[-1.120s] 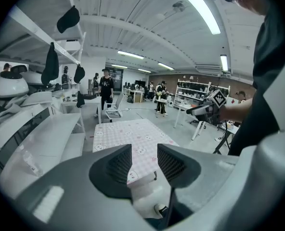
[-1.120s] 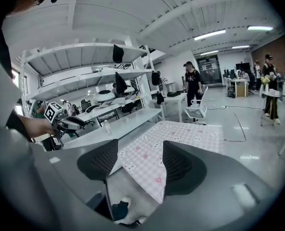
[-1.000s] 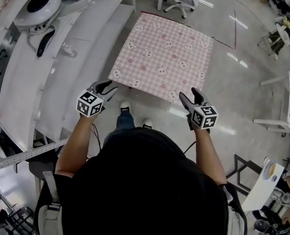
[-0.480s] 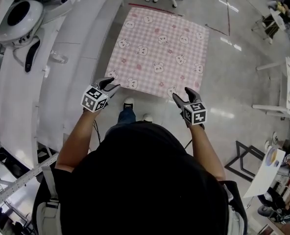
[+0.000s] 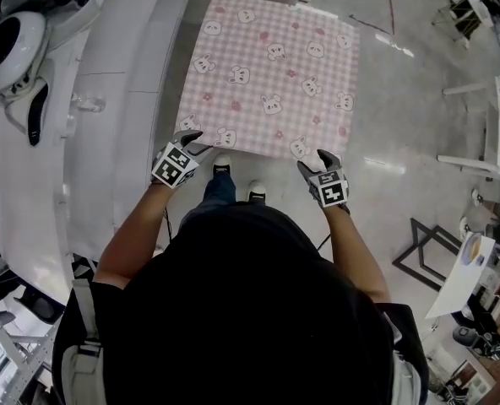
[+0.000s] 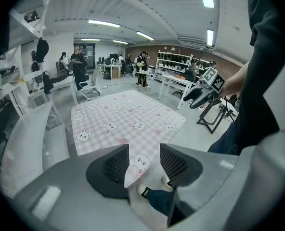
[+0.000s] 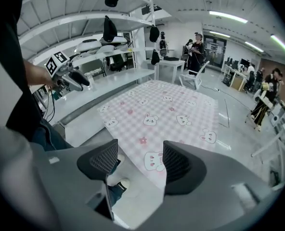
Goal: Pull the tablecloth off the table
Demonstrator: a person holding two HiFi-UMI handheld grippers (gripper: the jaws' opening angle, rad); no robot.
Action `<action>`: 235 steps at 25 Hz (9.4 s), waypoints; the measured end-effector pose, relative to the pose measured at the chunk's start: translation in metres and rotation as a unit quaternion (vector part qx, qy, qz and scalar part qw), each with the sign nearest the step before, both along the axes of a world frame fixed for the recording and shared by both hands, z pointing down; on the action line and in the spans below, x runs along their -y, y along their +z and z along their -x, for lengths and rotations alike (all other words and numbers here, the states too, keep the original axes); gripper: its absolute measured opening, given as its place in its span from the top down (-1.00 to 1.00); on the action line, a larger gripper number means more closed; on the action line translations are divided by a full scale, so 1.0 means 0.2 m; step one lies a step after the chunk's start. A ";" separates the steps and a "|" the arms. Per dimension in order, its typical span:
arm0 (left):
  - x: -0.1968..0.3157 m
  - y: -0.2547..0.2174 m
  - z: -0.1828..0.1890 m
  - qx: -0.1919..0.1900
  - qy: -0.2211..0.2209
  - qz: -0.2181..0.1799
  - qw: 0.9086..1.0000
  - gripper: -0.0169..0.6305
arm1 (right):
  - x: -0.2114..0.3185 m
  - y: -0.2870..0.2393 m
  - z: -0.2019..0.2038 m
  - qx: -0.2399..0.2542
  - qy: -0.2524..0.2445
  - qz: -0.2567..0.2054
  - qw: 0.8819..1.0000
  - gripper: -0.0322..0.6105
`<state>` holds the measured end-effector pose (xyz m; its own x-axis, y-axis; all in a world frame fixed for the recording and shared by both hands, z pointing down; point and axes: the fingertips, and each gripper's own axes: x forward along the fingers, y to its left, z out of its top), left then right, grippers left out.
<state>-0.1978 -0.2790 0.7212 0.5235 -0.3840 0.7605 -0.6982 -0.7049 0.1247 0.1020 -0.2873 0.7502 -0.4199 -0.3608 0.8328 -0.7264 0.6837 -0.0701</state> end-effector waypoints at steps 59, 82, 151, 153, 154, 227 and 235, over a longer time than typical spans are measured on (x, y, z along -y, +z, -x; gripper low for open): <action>0.05 1.18 0.05 0.297 0.251 0.036 0.921 -0.12 | -0.05 1.05 -0.20 -0.324 -0.171 0.015 0.930 0.14; 0.09 1.02 0.02 0.291 0.274 0.057 0.915 0.64 | 0.06 0.84 -0.20 -0.316 -0.167 -0.015 0.934 0.72; -0.34 0.37 -0.12 0.301 0.157 0.019 0.940 0.94 | -0.35 0.39 -0.33 -0.233 -0.224 -0.034 0.946 0.80; -0.36 0.37 -0.11 0.298 0.160 0.019 0.941 0.94 | -0.38 0.39 -0.31 -0.235 -0.221 -0.031 0.946 0.80; -0.38 0.37 -0.09 0.296 0.160 0.020 0.941 0.94 | -0.40 0.38 -0.30 -0.236 -0.219 -0.030 0.946 0.80; -1.66 -0.19 0.21 0.139 0.176 0.020 0.974 0.94 | -1.81 -0.29 -0.04 -0.211 -0.015 -0.115 0.971 0.80; -1.58 -0.34 0.22 0.124 0.154 0.000 0.980 0.94 | -1.74 -0.39 -0.03 -0.199 0.008 -0.135 0.971 0.80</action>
